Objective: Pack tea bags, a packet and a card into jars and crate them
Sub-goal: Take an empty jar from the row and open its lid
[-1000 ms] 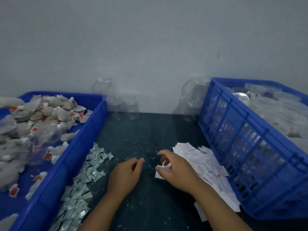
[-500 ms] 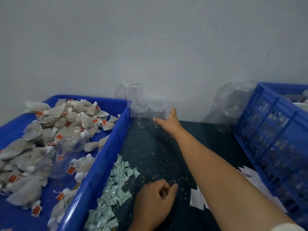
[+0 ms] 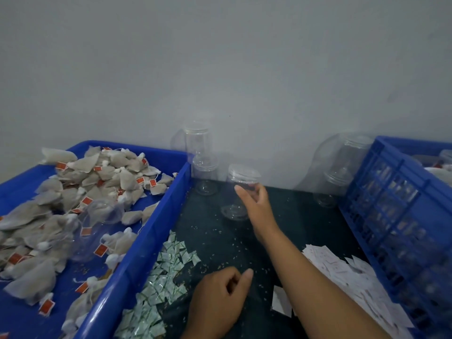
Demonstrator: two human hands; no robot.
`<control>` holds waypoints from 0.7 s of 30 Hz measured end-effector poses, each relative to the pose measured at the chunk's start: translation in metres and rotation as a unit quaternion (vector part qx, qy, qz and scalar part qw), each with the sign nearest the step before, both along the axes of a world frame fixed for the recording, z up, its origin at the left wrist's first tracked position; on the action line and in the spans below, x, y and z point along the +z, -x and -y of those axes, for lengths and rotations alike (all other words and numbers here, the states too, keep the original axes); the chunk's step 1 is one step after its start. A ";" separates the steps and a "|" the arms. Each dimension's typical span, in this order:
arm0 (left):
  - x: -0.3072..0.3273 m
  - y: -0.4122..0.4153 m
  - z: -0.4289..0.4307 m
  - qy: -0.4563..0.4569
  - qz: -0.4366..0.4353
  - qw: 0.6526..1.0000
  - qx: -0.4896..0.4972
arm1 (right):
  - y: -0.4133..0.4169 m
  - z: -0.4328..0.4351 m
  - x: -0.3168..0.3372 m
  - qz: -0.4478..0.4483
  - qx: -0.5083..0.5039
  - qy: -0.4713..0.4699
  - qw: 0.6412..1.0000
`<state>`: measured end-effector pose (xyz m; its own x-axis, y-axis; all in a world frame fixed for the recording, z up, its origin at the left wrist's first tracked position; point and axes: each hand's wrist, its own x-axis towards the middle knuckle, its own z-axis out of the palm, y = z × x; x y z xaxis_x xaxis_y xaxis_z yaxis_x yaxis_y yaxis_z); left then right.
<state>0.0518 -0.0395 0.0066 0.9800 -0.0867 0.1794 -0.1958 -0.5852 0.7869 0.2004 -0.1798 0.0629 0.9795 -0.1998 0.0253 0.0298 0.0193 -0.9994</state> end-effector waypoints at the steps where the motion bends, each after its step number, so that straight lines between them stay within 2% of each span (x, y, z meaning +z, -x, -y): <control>1: 0.001 0.001 0.000 0.010 -0.002 1.000 0.000 | 0.026 0.003 0.003 0.005 0.008 -0.019 1.000; 6: 0.003 0.006 0.001 0.143 -0.005 0.990 0.001 | 0.141 0.016 -0.010 -0.060 0.082 -0.120 0.988; 8: 0.003 0.007 0.002 0.190 -0.018 0.982 0.009 | 0.176 0.020 -0.025 -0.061 0.108 -0.129 0.984; 11: 0.006 0.006 0.002 0.216 -0.027 0.976 0.005 | 0.215 0.019 -0.041 0.029 0.128 -0.048 0.990; 15: 0.012 0.011 0.002 0.268 -0.037 0.963 -0.008 | 0.233 0.023 -0.055 0.094 0.090 0.082 0.988; 18: 0.026 0.016 0.005 0.320 -0.071 0.945 0.005 | 0.230 0.025 -0.056 0.116 0.096 0.083 0.985; 21: 0.049 0.020 0.000 0.308 -0.061 0.949 0.003 | 0.229 0.024 -0.054 0.108 0.114 0.059 0.986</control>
<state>0.0317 -0.0399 0.0556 0.9968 0.0035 0.0797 -0.0796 -0.0075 0.9968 -0.0286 -0.2043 0.0088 0.9677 0.0417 0.2487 0.2511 -0.0650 -0.9658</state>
